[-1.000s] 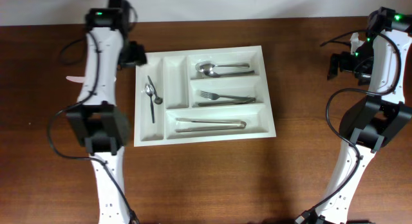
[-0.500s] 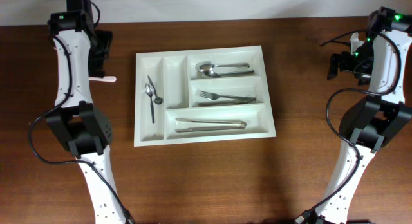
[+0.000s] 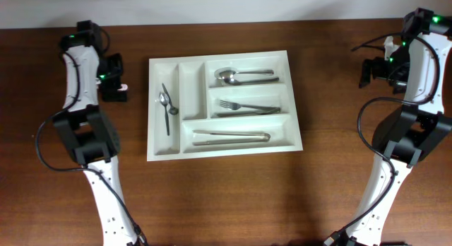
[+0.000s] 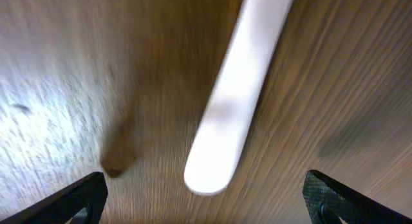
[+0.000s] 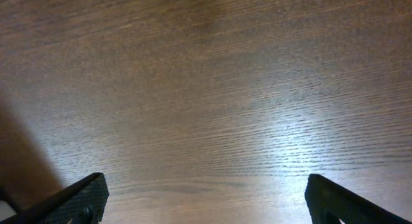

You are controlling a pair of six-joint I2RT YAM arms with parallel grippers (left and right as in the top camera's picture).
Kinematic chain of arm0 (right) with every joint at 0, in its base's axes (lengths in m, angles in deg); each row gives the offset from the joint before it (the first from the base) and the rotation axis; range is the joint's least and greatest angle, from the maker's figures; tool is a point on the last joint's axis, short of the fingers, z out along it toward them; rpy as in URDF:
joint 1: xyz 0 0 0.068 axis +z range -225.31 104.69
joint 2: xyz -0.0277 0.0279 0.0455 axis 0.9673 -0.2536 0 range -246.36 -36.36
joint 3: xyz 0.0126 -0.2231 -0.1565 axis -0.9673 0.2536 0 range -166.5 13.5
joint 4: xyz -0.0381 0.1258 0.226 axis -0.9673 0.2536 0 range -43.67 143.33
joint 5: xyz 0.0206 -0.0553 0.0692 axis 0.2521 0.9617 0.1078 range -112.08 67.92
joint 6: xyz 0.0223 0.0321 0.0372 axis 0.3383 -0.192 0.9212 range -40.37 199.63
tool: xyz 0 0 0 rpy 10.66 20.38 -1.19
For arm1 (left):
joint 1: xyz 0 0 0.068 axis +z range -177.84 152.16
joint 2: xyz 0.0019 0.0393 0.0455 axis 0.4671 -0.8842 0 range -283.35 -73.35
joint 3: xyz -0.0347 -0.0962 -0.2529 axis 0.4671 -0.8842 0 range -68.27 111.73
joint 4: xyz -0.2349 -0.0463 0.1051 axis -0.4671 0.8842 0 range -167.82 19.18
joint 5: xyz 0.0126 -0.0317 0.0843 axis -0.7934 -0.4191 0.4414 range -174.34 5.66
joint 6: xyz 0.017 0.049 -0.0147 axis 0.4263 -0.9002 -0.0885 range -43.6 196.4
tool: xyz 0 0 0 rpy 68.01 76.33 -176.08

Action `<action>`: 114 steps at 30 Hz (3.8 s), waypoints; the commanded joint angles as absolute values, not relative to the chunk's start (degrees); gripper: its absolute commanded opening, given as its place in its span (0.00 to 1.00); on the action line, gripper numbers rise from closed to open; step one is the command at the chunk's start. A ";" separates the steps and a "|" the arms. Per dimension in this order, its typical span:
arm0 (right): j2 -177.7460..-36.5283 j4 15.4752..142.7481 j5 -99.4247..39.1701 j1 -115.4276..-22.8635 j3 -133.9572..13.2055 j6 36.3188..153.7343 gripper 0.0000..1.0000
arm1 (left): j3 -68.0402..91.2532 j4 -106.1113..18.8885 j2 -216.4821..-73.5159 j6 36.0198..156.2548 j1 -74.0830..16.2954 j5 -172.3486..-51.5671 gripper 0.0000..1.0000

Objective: Pack container
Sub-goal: 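Withdraw the left gripper left toward the white plastic knife, then lower the left gripper and close it on the white knife's handle, then lift the white knife and carry it right over the tray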

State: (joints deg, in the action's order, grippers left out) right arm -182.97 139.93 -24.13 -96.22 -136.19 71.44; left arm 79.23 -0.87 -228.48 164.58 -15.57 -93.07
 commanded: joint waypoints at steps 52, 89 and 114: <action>-181.92 139.93 -24.24 -96.35 -137.15 70.85 0.99 | 79.43 0.64 -228.07 154.57 -12.95 -76.94 0.99; -181.92 139.93 -24.24 -96.35 -137.15 70.85 0.99 | 79.41 2.12 -229.47 152.60 -13.21 -77.51 0.89; -181.92 139.93 -24.24 -96.35 -137.15 70.85 0.99 | 79.43 0.11 -229.99 152.56 -13.15 -79.96 0.20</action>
